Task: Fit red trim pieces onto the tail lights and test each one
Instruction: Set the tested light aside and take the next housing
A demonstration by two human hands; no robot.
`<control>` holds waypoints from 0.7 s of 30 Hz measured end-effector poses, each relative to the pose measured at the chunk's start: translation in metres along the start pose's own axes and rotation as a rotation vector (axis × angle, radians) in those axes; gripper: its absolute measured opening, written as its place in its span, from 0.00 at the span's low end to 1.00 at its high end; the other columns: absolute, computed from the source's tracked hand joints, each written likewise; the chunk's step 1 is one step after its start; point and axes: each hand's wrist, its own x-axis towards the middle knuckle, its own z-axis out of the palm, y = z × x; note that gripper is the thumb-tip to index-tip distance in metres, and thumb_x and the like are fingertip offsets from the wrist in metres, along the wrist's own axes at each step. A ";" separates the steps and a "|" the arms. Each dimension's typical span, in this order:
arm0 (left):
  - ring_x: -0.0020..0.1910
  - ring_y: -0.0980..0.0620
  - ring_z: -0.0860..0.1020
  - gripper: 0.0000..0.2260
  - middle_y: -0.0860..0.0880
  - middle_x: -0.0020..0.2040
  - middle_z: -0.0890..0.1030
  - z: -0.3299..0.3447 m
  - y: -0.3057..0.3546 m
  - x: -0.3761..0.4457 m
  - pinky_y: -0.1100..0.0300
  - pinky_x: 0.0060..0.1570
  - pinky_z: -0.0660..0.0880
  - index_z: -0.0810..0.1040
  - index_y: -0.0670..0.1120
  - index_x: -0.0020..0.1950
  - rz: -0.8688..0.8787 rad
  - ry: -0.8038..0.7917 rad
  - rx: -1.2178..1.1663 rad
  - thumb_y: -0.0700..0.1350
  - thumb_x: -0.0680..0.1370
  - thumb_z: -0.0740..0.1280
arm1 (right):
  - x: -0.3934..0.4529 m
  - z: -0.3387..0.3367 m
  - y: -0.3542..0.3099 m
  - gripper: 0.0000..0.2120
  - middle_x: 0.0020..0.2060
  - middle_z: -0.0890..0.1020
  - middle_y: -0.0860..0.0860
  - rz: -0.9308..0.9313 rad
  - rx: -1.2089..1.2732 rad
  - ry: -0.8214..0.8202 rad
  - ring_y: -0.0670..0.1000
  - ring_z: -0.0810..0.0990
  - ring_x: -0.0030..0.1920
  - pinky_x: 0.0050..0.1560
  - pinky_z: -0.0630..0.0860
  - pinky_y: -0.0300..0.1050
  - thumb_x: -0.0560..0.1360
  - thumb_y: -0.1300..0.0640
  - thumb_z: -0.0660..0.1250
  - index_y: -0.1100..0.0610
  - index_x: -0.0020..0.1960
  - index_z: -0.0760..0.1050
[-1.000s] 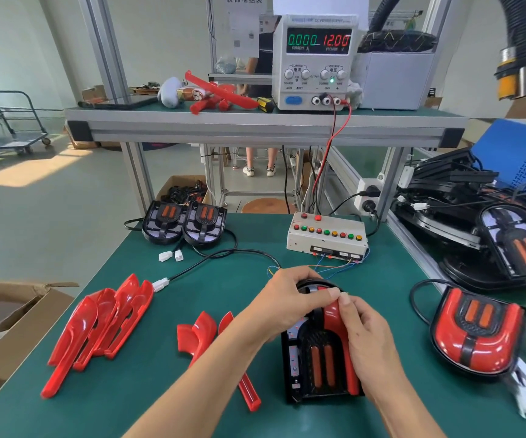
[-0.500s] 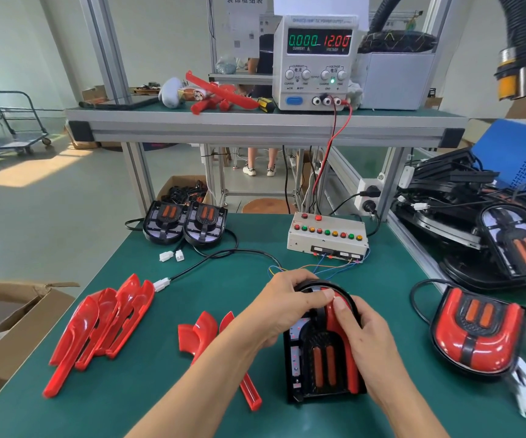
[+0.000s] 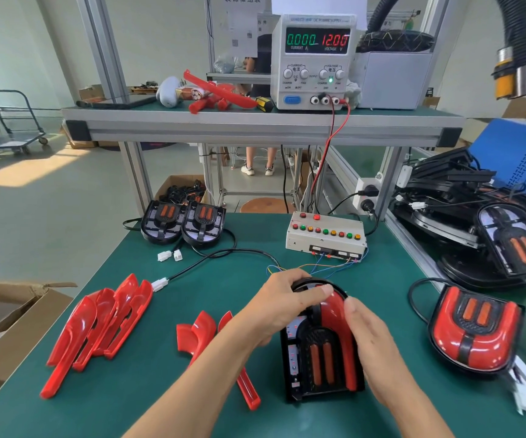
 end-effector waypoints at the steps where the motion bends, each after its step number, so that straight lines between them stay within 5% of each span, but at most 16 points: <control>1: 0.47 0.50 0.85 0.20 0.49 0.47 0.87 -0.001 -0.002 0.000 0.56 0.54 0.81 0.83 0.49 0.51 0.002 0.007 0.007 0.60 0.66 0.76 | -0.005 -0.006 0.004 0.18 0.59 0.85 0.46 0.011 0.016 -0.019 0.46 0.82 0.62 0.63 0.74 0.47 0.82 0.37 0.61 0.44 0.63 0.81; 4: 0.47 0.53 0.85 0.19 0.50 0.46 0.87 -0.006 -0.006 0.001 0.60 0.51 0.81 0.82 0.49 0.51 0.018 0.012 0.010 0.55 0.65 0.79 | -0.024 -0.022 0.022 0.19 0.64 0.83 0.45 0.055 0.054 -0.036 0.44 0.79 0.67 0.67 0.73 0.42 0.78 0.48 0.66 0.49 0.67 0.79; 7: 0.45 0.52 0.85 0.14 0.46 0.47 0.87 -0.008 -0.009 0.005 0.58 0.51 0.81 0.82 0.44 0.52 -0.001 0.017 -0.051 0.47 0.70 0.79 | -0.035 -0.028 0.034 0.20 0.58 0.86 0.48 0.080 -0.005 -0.103 0.46 0.84 0.61 0.56 0.76 0.32 0.72 0.55 0.71 0.53 0.64 0.79; 14: 0.43 0.51 0.85 0.08 0.43 0.49 0.87 -0.013 -0.013 0.006 0.64 0.43 0.79 0.83 0.39 0.53 -0.111 0.045 -0.184 0.38 0.75 0.75 | -0.035 -0.027 0.035 0.17 0.54 0.88 0.47 0.062 -0.079 -0.121 0.46 0.85 0.57 0.54 0.78 0.33 0.75 0.61 0.72 0.55 0.64 0.81; 21: 0.47 0.45 0.84 0.11 0.40 0.51 0.86 -0.013 -0.014 0.011 0.46 0.62 0.79 0.83 0.37 0.56 -0.176 0.070 -0.211 0.40 0.76 0.75 | -0.034 -0.029 0.040 0.20 0.57 0.87 0.46 0.045 -0.057 -0.140 0.46 0.85 0.59 0.56 0.77 0.32 0.74 0.55 0.73 0.52 0.66 0.80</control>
